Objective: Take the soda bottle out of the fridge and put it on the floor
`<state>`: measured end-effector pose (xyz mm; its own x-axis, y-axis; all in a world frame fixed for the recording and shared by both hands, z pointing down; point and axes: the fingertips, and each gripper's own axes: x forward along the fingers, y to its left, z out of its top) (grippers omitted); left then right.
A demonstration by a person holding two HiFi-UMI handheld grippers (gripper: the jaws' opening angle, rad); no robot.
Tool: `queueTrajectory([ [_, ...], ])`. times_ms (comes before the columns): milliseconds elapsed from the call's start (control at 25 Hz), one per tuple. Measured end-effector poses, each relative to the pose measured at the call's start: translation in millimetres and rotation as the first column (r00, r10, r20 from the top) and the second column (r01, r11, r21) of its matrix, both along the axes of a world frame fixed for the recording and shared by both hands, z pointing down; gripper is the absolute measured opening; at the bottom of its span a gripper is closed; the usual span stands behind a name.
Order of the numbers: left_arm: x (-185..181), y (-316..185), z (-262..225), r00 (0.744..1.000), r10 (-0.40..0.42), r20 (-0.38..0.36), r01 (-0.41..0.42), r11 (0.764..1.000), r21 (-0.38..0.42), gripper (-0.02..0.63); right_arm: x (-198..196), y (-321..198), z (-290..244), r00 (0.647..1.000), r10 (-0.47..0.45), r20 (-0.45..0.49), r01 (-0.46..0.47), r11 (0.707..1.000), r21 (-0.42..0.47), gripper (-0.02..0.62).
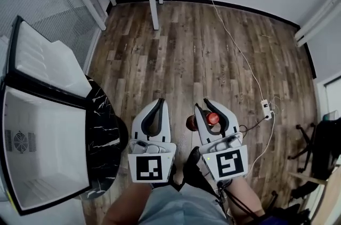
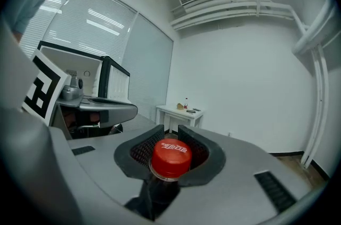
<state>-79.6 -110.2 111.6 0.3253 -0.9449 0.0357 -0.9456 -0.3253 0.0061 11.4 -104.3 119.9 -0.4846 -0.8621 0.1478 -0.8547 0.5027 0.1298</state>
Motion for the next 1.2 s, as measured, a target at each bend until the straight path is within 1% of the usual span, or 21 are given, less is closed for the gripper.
queueTrajectory([
  [240, 45, -9, 28, 0.998, 0.061, 0.025, -0.06, 0.997, -0.042, 0.017, 43, -9, 29, 0.999, 0.055, 0.001, -0.055, 0.998, -0.031, 0.095],
  [400, 67, -19, 54, 0.996, 0.083, 0.041, -0.08, 0.994, -0.073, 0.017, 63, -17, 55, 0.997, 0.072, -0.006, -0.072, 0.996, -0.048, 0.094],
  [720, 92, -32, 114, 0.992, 0.106, 0.069, -0.096, 0.986, -0.139, 0.017, 92, -28, 117, 0.995, 0.096, 0.015, -0.094, 0.99, -0.108, 0.092],
  [880, 104, -35, 152, 0.991, 0.118, 0.067, -0.103, 0.976, -0.193, 0.017, 104, -30, 150, 0.994, 0.11, 0.015, -0.107, 0.984, -0.139, 0.092],
  [1080, 116, -37, 207, 0.986, 0.149, 0.069, -0.13, 0.964, -0.232, 0.017, 119, -31, 208, 0.991, 0.137, 0.002, -0.134, 0.971, -0.198, 0.092],
  [1200, 116, -40, 239, 0.985, 0.161, 0.066, -0.139, 0.956, -0.257, 0.017, 122, -33, 243, 0.988, 0.151, -0.004, -0.149, 0.963, -0.224, 0.092],
])
